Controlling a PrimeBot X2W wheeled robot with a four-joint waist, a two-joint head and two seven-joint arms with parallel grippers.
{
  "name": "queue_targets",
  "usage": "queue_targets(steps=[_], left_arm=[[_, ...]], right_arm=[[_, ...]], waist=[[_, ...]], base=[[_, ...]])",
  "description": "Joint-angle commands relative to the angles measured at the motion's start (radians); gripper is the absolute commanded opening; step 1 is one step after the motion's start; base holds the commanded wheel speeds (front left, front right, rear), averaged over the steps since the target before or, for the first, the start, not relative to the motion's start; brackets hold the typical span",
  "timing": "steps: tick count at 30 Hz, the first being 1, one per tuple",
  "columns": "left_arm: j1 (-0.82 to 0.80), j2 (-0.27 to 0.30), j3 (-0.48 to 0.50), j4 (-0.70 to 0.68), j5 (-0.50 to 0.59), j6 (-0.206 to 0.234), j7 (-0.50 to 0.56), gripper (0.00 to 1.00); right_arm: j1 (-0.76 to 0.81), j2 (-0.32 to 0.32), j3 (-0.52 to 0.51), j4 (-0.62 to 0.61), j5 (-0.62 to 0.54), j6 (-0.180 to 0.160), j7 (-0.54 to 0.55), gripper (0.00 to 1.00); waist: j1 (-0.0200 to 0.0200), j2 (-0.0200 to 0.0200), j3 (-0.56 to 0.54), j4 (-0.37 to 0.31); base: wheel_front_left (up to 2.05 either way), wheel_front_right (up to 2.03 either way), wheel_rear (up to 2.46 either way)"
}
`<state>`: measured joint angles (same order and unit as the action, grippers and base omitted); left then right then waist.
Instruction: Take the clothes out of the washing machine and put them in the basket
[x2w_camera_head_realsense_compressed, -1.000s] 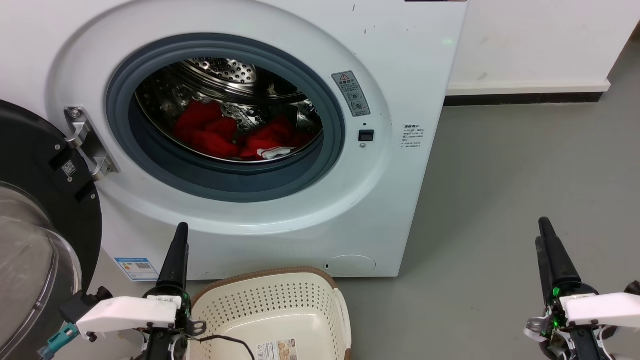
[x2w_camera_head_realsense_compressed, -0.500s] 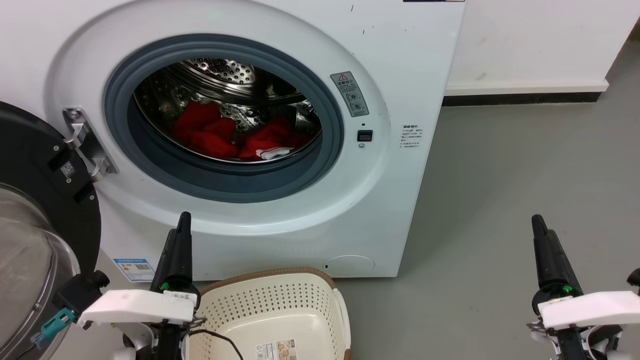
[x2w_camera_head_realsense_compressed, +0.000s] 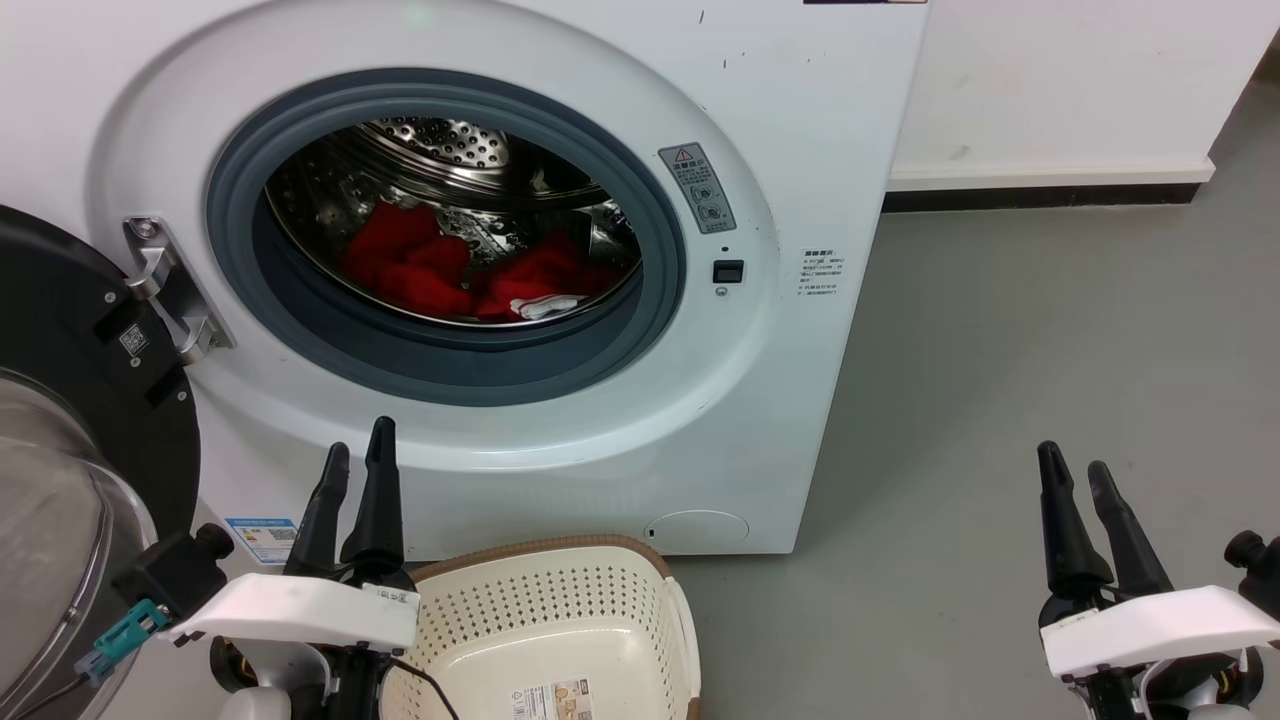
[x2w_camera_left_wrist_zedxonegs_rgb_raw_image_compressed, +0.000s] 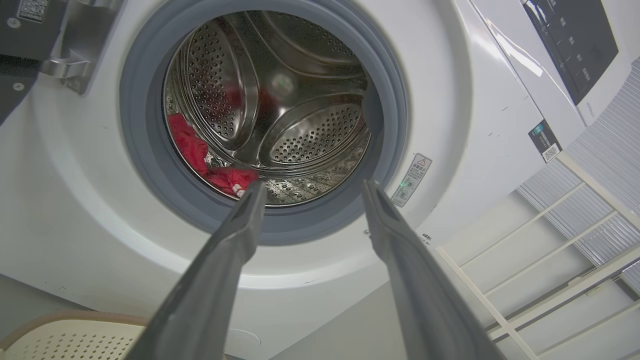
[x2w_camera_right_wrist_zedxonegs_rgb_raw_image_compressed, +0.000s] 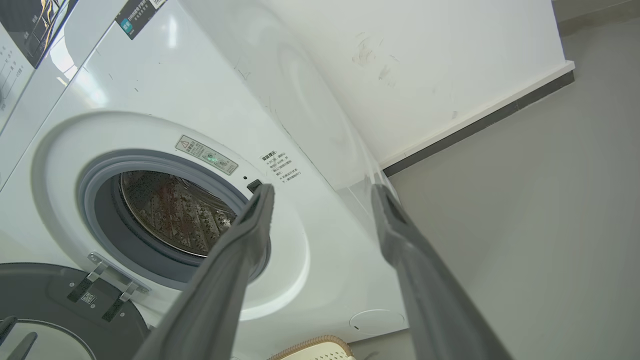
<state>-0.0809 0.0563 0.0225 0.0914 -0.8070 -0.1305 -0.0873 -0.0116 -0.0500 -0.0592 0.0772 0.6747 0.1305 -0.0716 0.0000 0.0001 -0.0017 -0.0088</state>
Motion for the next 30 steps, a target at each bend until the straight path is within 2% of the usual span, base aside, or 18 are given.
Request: queue_targets(steps=[1, 15, 30], left_arm=[[-0.004, 0.007, 0.002, -0.018, 0.04, 0.0, -0.011, 1.0], [-0.008, 0.011, 0.002, -0.022, 0.259, 0.003, -0.052, 1.0], [0.007, 0.026, -0.026, -0.027, 0.441, 0.018, -0.09, 1.0]], right_arm=[[-0.002, -0.001, 0.003, -0.02, -0.044, 0.0, -0.008, 1.0], [0.006, -0.001, 0.009, -0.04, -0.255, 0.0, -0.019, 1.0], [0.016, -0.001, 0.005, -0.06, -0.432, 0.0, -0.02, 1.0]], waist=[[0.0, -0.0001, 0.001, 0.0], [0.0, -0.0001, 0.006, -0.002], [0.0, -0.0001, 0.006, 0.0]], base=[[0.0, 0.0, 0.0], [0.0, 0.0, 0.0], [0.0, 0.0, 0.0]])
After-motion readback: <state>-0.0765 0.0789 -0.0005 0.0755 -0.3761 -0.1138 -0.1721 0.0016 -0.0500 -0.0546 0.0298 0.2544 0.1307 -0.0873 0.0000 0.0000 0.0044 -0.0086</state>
